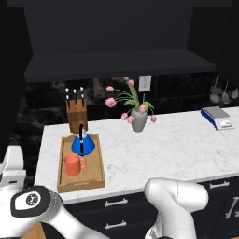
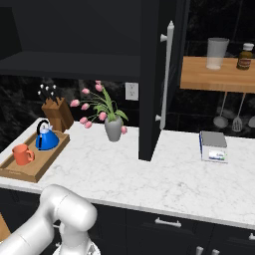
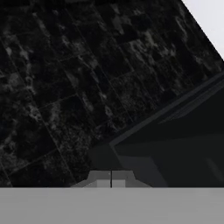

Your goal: Pick the kettle from the counter and place it on the tray. Then pick the mug from the cabinet and place it on the tray. Then close the cabinet doors.

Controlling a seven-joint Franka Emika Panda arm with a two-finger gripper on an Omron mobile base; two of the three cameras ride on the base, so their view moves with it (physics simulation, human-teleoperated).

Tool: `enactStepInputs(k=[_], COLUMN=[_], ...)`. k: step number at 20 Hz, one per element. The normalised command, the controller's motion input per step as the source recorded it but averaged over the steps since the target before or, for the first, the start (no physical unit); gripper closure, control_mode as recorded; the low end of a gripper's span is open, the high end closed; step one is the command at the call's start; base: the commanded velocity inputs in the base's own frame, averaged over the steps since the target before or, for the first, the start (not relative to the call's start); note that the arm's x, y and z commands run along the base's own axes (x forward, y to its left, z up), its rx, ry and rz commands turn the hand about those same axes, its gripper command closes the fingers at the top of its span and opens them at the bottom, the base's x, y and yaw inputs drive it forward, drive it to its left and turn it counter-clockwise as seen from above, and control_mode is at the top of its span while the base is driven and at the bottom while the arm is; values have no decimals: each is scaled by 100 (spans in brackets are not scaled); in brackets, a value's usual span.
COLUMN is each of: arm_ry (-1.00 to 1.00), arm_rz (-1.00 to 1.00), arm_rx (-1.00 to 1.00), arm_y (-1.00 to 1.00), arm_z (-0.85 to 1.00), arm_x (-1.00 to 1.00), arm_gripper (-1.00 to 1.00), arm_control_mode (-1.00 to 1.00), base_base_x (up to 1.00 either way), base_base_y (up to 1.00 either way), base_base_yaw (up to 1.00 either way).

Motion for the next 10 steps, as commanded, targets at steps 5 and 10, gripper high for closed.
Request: enactStepInputs(k=[5,10], arm_ry=[-29,-5], arm_rz=[-22,-10], arm_rx=[-8,-3], arm_y=[17,21], arm_z=[28,1], arm_x=[0,1], arm_gripper=[100,100], arm_control_mode=[-100,-100], base_base_x=[0,0], base_base_y=[0,0], base_base_yaw=[0,0])
